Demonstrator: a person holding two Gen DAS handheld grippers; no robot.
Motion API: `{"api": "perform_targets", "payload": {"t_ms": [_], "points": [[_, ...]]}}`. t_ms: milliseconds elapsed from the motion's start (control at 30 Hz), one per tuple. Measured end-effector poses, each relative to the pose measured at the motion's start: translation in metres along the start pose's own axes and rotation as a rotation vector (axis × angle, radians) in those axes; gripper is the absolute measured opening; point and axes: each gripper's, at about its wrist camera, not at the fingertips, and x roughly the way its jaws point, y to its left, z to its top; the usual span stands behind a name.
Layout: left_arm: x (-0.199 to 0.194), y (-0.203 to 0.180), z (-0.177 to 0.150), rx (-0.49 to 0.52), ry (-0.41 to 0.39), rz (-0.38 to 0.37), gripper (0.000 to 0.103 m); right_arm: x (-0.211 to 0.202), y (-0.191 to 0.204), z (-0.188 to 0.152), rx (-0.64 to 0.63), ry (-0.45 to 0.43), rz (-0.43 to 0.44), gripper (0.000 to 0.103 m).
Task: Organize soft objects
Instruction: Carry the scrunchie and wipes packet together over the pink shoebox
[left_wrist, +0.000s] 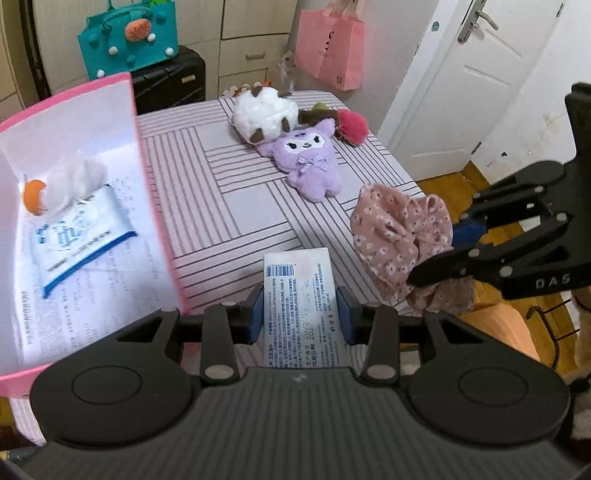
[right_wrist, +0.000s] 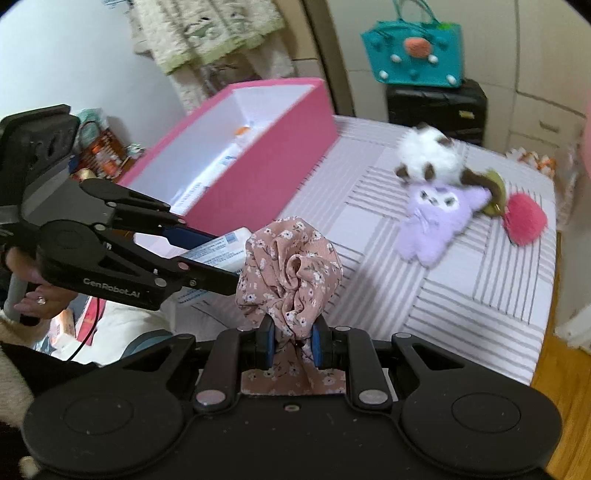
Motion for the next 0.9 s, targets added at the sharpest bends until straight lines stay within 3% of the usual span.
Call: {"api": "perform_targets", "payload": {"t_ms": [433, 733, 900], "points": [[-0.066, 0.033, -0.005, -0.040, -0.065, -0.047, 0.039, -0.005, 0.057, 0.047, -0.138, -0.007, 0.076, 0.023], [-0.092, 0.085, -0.002, -0.089, -0.165, 0.028, 0.039, 0.026, 0.095, 0.101, -0.263, -0.052, 0.087, 0.023], [-0.090, 0.115, 0.004, -0.100, -0.205, 0.086, 0.039, 0.051, 0.107, 0.135, -0.332, -0.094, 0.035, 0.023]]}}
